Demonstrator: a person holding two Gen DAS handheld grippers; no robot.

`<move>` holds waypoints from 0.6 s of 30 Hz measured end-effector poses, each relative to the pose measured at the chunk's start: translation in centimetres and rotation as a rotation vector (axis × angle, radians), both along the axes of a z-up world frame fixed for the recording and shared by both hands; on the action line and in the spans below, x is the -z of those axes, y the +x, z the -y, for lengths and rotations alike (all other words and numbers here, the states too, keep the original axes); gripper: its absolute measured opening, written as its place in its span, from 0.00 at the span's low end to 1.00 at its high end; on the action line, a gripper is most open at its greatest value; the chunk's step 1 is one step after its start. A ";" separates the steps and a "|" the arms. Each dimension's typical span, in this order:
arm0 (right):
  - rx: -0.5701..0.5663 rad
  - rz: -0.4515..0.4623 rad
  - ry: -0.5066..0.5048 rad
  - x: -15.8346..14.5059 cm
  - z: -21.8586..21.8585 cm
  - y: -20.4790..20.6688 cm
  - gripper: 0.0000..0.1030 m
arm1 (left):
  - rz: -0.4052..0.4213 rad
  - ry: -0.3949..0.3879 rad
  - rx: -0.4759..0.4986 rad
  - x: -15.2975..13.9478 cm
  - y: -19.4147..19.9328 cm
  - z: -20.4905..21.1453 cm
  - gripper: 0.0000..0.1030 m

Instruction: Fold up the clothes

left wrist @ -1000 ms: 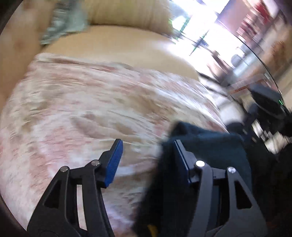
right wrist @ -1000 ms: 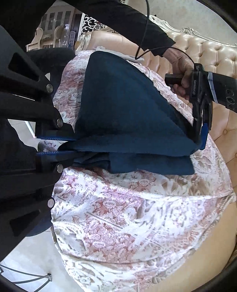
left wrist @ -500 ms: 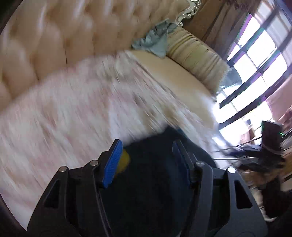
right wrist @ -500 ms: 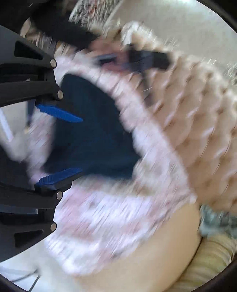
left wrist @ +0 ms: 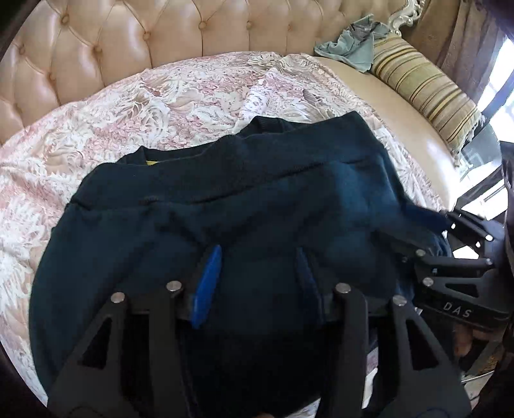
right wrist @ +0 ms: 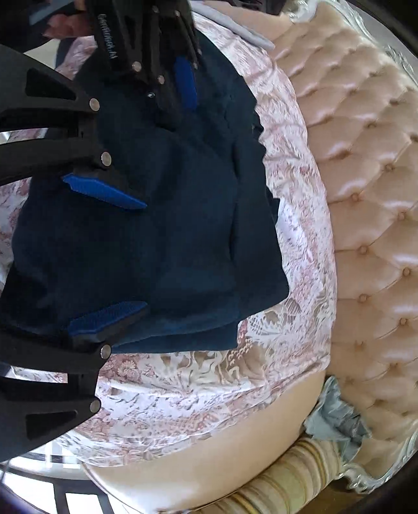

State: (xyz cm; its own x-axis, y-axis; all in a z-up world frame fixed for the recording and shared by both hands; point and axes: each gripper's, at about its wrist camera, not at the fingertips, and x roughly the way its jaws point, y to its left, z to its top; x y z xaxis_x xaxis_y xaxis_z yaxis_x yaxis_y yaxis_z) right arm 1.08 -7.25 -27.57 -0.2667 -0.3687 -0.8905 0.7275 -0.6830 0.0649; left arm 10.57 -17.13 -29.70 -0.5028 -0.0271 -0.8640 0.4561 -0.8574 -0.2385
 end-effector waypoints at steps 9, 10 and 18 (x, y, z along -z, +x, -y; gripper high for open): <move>0.042 -0.007 0.027 0.3 0.7 0.2 0.61 | -0.227 0.024 -0.176 -3.7 11.4 4.0 0.64; 0.044 -0.007 0.032 0.3 0.8 0.2 0.61 | -0.212 0.017 -0.218 -2.7 12.7 3.9 0.64; 0.052 -0.003 0.068 0.3 1.3 0.2 0.62 | -0.318 0.024 -0.278 1.0 18.3 3.2 0.62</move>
State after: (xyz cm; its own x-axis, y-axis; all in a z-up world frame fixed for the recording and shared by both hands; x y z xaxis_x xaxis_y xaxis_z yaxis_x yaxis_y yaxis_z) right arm 1.30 -8.60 -27.83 -0.2863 -0.2931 -0.9122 0.6909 -0.7228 0.0154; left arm 28.88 -20.29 -30.67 -0.7209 -0.1809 -0.6690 0.5698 -0.7042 -0.4236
